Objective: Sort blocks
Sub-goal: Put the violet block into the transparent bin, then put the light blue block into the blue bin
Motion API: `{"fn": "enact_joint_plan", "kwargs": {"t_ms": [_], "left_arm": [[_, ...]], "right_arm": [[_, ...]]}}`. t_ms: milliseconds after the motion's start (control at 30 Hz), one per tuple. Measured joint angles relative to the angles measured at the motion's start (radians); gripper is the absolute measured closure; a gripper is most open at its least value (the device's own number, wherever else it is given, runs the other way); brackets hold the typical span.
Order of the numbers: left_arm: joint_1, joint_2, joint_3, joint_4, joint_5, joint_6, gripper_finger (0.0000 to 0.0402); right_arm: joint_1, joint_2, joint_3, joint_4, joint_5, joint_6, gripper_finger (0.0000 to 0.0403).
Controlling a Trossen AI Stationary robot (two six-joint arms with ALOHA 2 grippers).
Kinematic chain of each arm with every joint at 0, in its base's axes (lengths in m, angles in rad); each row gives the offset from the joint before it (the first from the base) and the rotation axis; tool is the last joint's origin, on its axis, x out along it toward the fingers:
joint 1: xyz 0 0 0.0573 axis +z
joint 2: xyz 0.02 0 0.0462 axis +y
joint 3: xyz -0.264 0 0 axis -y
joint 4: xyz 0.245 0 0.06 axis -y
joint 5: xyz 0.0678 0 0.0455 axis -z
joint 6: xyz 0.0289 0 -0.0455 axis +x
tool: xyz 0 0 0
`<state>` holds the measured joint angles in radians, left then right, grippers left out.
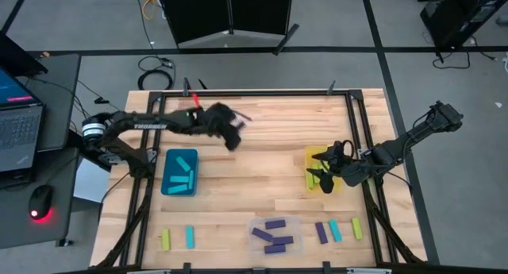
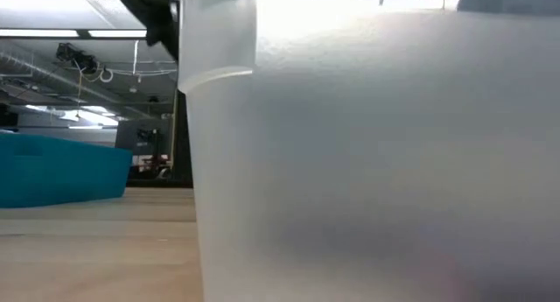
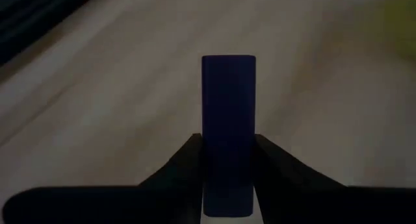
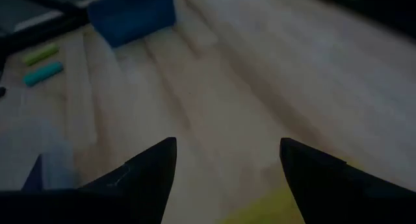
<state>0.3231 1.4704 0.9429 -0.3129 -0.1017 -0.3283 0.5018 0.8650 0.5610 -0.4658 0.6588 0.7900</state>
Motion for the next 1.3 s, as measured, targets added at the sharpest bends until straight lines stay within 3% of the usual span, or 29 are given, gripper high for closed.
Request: {"fn": "enact_joint_plan", "kwargs": {"t_ms": [233, 400, 533, 733, 1000, 1067, 1300], "left_arm": [[-0.352, 0.035, 0.028, 0.219, 0.078, 0.037, 0.03], [-0.591, 0.088, 0.028, 0.412, 0.065, 0.058, 0.03], [-0.721, 0.124, 0.034, 0.56, 0.012, 0.029, 0.03], [-0.836, 0.265, 0.161, 0.517, -0.042, -0.018, 0.03], [-0.855, 0.477, 0.458, 0.121, -0.116, -0.104, 0.0298], [-0.854, 0.502, 0.495, 0.06, -0.121, -0.12, 0.0269], [-0.86, 0.513, 0.526, 0.02, -0.112, -0.146, 0.0107]], "right_arm": [[-0.025, -0.025, 0.0, 0.111, 0.126, -0.146, 0.0116], [-0.058, -0.089, 0.0, 0.204, 0.153, -0.247, 0.0114], [-0.073, -0.146, 0.0, 0.253, 0.154, -0.311, 0.0116], [-0.074, -0.208, 0.001, 0.269, 0.153, -0.34, 0.0115], [-0.072, -0.219, 0.001, 0.287, 0.116, -0.337, 0.0115], [-0.072, -0.216, 0.001, 0.3, 0.068, -0.328, 0.0113], [-0.067, -0.171, 0.001, 0.297, -0.147, -0.311, 0.0101]]}}
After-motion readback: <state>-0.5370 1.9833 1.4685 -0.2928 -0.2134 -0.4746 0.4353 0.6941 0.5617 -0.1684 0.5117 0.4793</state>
